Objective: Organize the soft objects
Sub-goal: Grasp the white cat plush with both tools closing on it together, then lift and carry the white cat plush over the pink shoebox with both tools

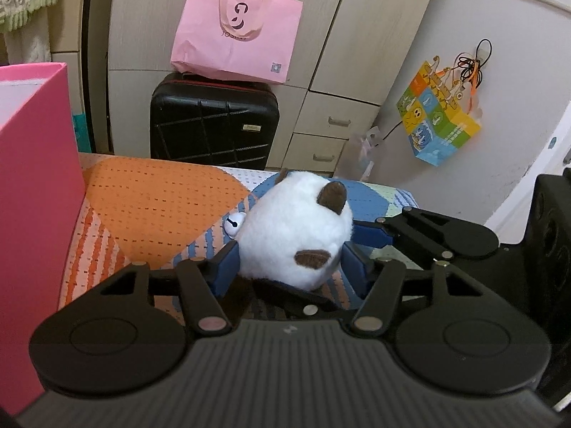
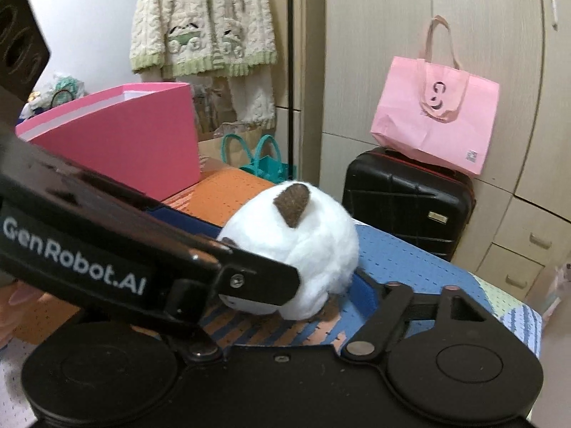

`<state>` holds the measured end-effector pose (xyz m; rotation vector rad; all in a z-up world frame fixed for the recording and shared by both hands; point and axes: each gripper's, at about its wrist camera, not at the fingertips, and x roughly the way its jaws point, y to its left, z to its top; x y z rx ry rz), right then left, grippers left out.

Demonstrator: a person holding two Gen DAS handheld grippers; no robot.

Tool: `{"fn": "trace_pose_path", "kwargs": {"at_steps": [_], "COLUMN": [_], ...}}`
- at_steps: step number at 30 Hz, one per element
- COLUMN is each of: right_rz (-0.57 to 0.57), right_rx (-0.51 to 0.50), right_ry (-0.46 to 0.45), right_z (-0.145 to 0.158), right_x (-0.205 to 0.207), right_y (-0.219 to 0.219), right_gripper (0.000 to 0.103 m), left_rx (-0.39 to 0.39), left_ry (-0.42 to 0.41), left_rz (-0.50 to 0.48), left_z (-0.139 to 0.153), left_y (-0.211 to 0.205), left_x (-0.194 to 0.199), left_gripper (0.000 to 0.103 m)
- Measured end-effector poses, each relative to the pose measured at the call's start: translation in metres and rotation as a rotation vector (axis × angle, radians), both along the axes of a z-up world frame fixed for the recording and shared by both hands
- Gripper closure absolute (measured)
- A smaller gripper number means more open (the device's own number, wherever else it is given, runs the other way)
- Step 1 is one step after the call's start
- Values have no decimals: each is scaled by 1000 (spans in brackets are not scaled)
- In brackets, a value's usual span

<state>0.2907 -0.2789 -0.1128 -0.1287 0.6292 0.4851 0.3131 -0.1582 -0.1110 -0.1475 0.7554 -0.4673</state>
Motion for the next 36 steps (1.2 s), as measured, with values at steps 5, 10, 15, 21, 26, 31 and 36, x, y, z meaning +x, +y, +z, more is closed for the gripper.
{"fn": "trace_pose_path", "kwargs": {"at_steps": [5,10,15,21,26,31,36], "right_rz": [-22,-50,-84,-130,-171,-232,-279], "right_rx": [-5,-5,1,-5,-12,-8,-3], "right_ry": [-5,-6,11,-11,-37,-28,-59], "right_z": [1,3,9,19,28,33,32], "right_x": [-4,-13,-28,-58,-87,-115,-147], "right_y": [1,4,6,9,14,22,34], "right_gripper": [28,29,29,28,28,28,28], "left_rx": [-21,-5,32,43,42,43,72], "left_ry": [7,7,6,-16,-27,-42,-71], "left_rz": [-10,-28,-57,-104,-147,-197,-237], "left_z": [1,5,10,22,29,31,34], "left_y": [2,-1,-7,-7,-4,2,9], "left_x": [1,-7,-22,-46,-71,-98,-127], "left_gripper": [42,42,42,42,42,42,43]}}
